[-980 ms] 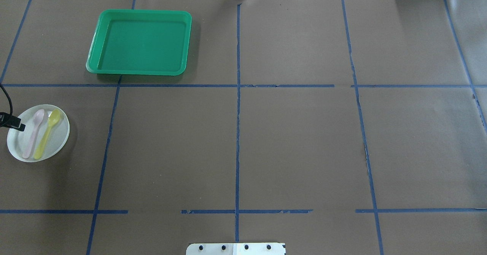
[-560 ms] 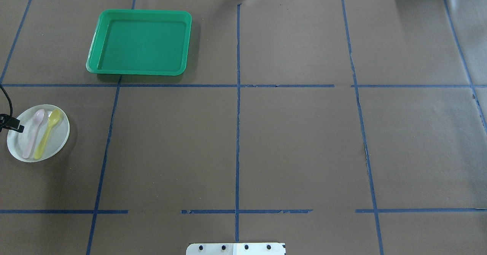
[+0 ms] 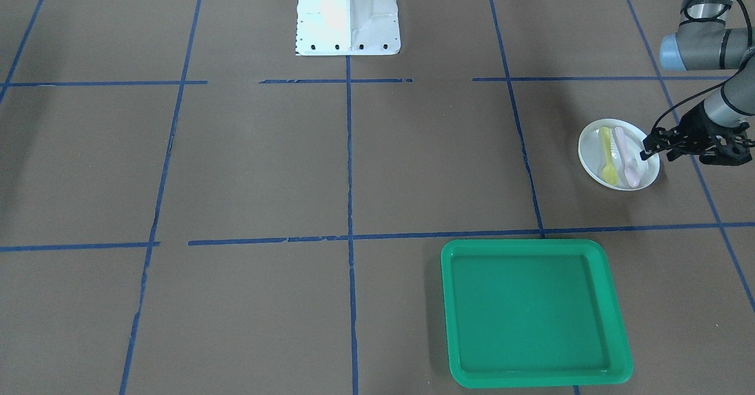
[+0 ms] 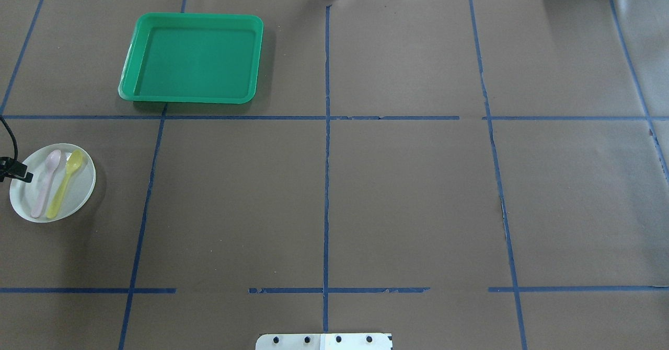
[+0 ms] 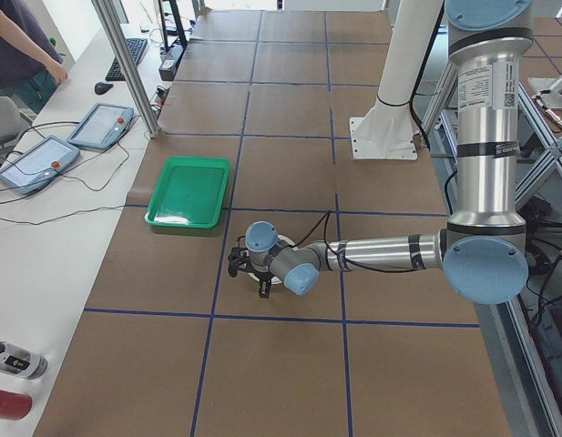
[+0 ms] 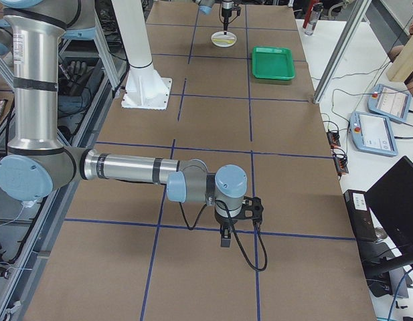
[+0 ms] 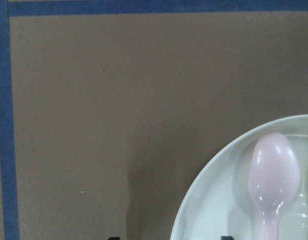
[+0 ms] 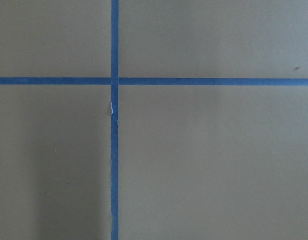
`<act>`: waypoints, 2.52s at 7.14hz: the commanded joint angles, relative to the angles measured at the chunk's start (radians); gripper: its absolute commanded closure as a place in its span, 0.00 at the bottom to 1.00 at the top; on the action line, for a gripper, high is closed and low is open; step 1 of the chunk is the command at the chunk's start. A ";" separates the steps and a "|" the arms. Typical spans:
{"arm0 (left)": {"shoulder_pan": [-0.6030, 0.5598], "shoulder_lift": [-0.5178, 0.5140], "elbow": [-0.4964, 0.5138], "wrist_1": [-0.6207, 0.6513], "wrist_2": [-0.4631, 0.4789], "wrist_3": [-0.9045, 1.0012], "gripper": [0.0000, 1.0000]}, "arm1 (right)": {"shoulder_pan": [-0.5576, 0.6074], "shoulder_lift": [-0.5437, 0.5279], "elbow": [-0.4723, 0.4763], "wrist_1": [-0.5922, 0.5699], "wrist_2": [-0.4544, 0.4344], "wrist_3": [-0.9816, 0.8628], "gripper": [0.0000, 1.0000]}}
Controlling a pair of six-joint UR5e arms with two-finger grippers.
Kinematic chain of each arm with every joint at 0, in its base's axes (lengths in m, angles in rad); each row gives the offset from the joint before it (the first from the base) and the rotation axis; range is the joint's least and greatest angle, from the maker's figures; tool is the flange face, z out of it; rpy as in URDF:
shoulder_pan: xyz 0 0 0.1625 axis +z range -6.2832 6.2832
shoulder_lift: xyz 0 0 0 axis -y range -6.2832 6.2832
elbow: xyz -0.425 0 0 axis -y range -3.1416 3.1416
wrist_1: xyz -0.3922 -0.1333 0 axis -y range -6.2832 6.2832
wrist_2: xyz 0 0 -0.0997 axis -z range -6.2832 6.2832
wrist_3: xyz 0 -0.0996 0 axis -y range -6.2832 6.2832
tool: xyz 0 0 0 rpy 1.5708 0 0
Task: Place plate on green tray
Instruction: 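Lower the left gripper and close it on the white plate's rim, then lift the plate with the left gripper and carry it over the green tray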
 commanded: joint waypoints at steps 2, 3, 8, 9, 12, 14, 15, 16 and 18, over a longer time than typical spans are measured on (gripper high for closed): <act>0.011 0.000 -0.001 -0.001 -0.001 -0.003 0.37 | 0.000 0.000 0.000 -0.001 0.000 0.000 0.00; 0.011 0.000 -0.004 -0.001 -0.001 0.002 0.60 | 0.000 0.000 0.000 0.001 0.000 0.000 0.00; -0.003 0.017 -0.035 0.013 -0.109 0.117 1.00 | 0.000 0.000 0.000 0.001 0.000 0.000 0.00; -0.051 0.014 -0.034 0.014 -0.187 0.144 1.00 | 0.000 0.000 0.000 0.001 0.000 0.000 0.00; -0.159 0.017 -0.027 0.031 -0.359 0.155 1.00 | 0.000 0.000 0.000 -0.001 0.000 0.000 0.00; -0.173 -0.012 -0.029 0.091 -0.393 0.132 1.00 | 0.000 0.000 0.000 0.001 0.000 0.000 0.00; -0.173 -0.090 -0.029 0.129 -0.392 0.026 1.00 | 0.000 0.000 0.000 0.001 0.000 0.000 0.00; -0.171 -0.145 -0.024 0.129 -0.387 -0.084 1.00 | 0.000 0.000 0.000 0.001 0.000 0.000 0.00; -0.164 -0.282 0.041 0.126 -0.376 -0.273 1.00 | 0.000 0.000 0.000 -0.001 0.000 0.000 0.00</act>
